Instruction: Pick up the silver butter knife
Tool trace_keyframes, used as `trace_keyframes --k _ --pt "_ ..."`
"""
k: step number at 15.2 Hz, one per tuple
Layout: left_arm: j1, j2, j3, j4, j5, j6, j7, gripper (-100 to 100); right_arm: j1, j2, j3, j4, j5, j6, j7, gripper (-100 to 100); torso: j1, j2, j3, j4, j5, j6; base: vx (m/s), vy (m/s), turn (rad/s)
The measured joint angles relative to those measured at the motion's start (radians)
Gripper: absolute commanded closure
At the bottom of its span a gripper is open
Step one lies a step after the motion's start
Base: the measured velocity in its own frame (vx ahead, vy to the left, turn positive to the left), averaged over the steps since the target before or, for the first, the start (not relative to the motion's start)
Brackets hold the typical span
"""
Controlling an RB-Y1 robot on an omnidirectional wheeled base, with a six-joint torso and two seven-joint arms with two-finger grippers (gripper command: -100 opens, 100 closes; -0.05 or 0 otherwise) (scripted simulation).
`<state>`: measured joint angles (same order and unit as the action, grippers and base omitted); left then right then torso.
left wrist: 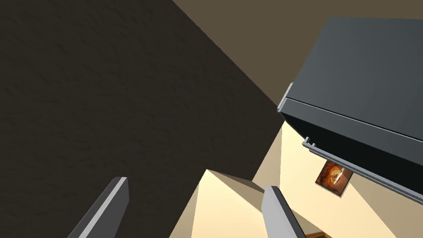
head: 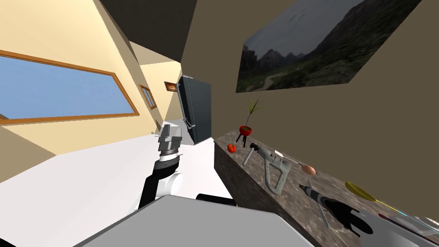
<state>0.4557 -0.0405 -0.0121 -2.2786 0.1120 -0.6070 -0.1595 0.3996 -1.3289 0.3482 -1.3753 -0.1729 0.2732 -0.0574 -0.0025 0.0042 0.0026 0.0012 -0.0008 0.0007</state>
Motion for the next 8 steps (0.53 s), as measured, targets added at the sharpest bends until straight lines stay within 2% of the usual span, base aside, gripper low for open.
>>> trace_keyframes --k 3,5,7,8 --pt "0.0 0.0 0.0 0.0 0.0 0.0 0.0 0 0.002 0.0 0.0 0.003 -0.001 0.006 -0.002 100 0.001 -0.002 -0.001 0.0 -0.001 -0.002 -0.003 -0.003 -0.013" --pt "0.0 0.0 0.0 0.0 0.0 0.0 0.0 0 0.006 -0.007 -0.002 -0.007 0.001 0.005 -0.002 100 0.001 -0.002 -0.001 0.0 -0.001 -0.001 0.053 0.036 -0.243" --pt "0.0 0.0 0.0 0.0 0.0 0.0 0.0 0 0.018 -0.029 -0.005 -0.034 0.002 -0.005 -0.002 100 0.004 -0.005 -0.003 0.0 0.0 0.0 0.115 0.078 -0.325" --pt "0.0 0.0 0.0 0.0 0.0 0.0 0.0 0 0.026 -0.044 -0.006 -0.047 0.002 -0.012 -0.002 100 0.006 -0.007 -0.004 -0.001 0.0 0.0 0.07 0.07 -0.129"
